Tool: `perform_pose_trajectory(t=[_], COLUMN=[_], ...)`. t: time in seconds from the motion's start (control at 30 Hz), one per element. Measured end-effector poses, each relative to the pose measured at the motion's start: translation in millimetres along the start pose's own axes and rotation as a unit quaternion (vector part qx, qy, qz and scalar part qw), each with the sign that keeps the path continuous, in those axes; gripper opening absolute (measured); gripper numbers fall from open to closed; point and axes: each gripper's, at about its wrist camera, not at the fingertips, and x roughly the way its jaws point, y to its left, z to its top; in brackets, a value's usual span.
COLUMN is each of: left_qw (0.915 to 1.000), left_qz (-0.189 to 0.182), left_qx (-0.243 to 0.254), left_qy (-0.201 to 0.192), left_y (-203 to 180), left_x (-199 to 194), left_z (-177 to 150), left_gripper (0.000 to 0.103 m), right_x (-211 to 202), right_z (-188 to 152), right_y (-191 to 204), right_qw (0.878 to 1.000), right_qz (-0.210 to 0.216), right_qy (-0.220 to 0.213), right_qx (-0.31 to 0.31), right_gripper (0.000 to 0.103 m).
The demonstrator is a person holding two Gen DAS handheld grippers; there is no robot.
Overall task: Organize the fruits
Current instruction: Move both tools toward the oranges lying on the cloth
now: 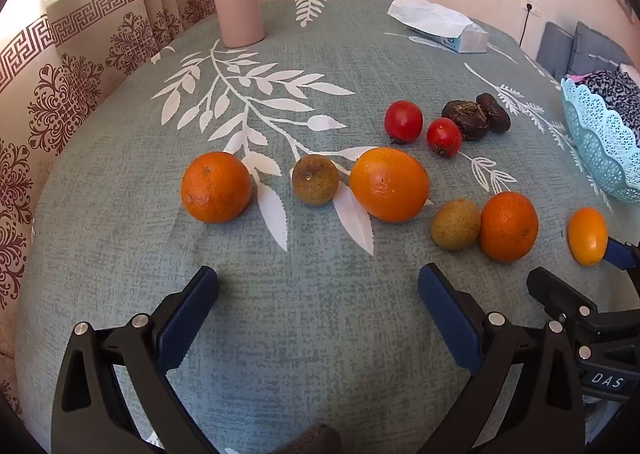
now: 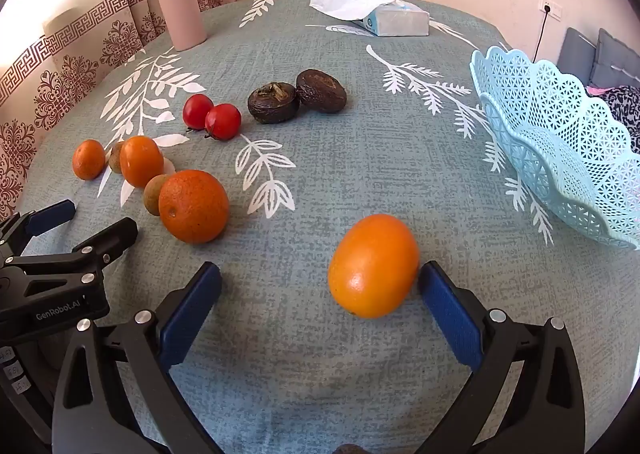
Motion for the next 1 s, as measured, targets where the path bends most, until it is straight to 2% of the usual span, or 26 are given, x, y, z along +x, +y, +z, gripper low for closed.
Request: perform_pose_trajectory(t=[1.0], left_qw=[1.0000], left_qz=[0.005], left_qx=[0.004], left_qy=[0.002], left_y=[-0.5], left_x=[1.4], left_z=[-1.2], left_gripper=[0.098], right_x=[0.4], right_z=[0.0], right_y=[-1.4], right_qw=[1.000], right_qz=[0.004], right_qy=[0.001], right_qx=[0.003], right_gripper=[0.101])
